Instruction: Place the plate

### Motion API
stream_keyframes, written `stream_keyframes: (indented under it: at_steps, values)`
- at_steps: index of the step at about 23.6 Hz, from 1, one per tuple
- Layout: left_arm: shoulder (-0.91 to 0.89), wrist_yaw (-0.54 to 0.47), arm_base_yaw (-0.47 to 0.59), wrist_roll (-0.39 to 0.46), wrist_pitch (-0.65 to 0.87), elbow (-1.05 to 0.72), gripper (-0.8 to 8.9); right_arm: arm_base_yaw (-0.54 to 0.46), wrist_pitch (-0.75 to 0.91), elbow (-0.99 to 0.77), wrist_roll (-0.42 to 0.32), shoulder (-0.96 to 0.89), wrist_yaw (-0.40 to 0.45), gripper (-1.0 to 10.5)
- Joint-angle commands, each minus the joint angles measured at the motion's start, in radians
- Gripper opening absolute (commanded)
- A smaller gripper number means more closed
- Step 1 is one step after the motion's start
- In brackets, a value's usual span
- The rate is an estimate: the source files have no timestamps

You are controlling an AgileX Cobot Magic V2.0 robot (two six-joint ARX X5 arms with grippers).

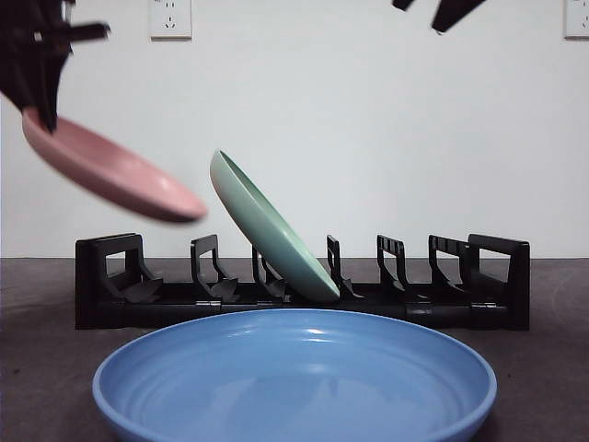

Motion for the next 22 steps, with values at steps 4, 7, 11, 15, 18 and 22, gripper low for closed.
stream_keyframes:
  at_steps: [4,7,11,15,18,22]
  values:
    - [-0.033,-0.007,0.042,0.072,-0.186,0.148,0.16,-0.028,-0.004,0.02,-0.016,-0.003,0.15,1.9]
    - [-0.094,-0.006,0.052,0.065,-0.232,0.145,0.16,-0.09,-0.004,0.02,-0.056,-0.006,0.154,2.6]
    - [-0.17,-0.006,0.052,0.053,-0.233,0.118,0.16,-0.149,-0.005,0.02,-0.09,-0.009,0.153,2.9]
    - [-0.262,0.01,0.051,0.048,-0.223,0.029,0.16,-0.196,-0.005,0.02,-0.114,-0.012,0.15,2.9]
    - [-0.357,0.041,0.051,0.041,-0.189,-0.102,0.16,-0.223,-0.005,0.02,-0.129,-0.012,0.149,2.9]
    - [-0.507,0.075,0.051,0.029,-0.144,-0.309,0.16,-0.24,-0.003,0.02,-0.141,-0.012,0.148,2.9]
